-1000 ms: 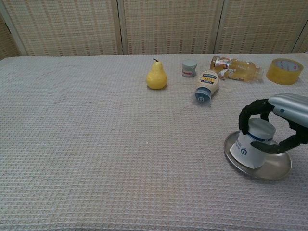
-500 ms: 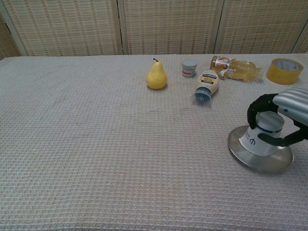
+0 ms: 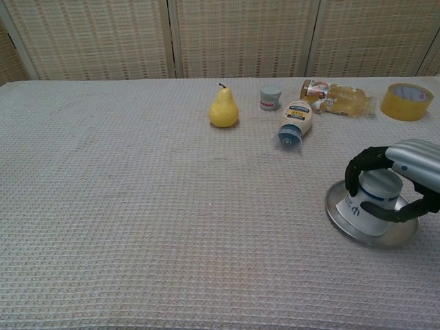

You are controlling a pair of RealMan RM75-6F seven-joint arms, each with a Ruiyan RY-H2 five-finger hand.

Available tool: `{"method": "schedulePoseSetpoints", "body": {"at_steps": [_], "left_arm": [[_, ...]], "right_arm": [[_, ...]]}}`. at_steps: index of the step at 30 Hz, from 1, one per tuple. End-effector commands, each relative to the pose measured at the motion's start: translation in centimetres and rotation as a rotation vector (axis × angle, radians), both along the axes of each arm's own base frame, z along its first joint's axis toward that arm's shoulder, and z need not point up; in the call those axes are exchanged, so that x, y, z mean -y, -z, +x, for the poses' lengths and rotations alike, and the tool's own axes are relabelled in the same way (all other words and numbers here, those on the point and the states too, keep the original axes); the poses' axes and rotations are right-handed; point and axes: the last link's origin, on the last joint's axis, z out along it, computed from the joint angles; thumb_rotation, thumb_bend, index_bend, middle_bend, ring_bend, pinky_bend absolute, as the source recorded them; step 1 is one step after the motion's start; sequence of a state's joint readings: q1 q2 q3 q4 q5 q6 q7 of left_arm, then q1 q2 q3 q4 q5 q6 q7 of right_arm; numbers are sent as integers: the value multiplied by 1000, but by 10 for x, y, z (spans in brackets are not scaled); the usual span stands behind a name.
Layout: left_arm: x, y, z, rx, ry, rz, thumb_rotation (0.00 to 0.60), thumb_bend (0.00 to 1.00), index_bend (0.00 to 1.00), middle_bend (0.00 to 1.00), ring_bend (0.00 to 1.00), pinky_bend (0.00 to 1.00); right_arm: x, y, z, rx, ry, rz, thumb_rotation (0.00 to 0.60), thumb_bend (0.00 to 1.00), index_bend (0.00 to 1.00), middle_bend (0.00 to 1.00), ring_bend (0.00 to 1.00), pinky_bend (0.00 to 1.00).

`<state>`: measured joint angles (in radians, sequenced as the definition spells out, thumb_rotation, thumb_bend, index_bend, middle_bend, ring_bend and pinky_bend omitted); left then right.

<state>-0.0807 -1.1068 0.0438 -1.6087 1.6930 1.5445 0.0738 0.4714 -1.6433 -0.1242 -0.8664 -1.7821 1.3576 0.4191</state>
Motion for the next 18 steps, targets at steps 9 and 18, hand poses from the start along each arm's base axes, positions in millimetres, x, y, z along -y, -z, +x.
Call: {"method": "schedulePoseSetpoints", "body": {"at_steps": [9,18], "left_arm": [[0,0,0,1,-2,0,600,514,404,446,372,229],[0,1,-1,-4,-3,-4,600,514,404,446,372,226]], "right_arm": [[15,-8,-8,-135,-41,-160,600,271,495,413,303,519],[10,-2,-10,-39,21,-58,600,271,495,413,303,519]]}}
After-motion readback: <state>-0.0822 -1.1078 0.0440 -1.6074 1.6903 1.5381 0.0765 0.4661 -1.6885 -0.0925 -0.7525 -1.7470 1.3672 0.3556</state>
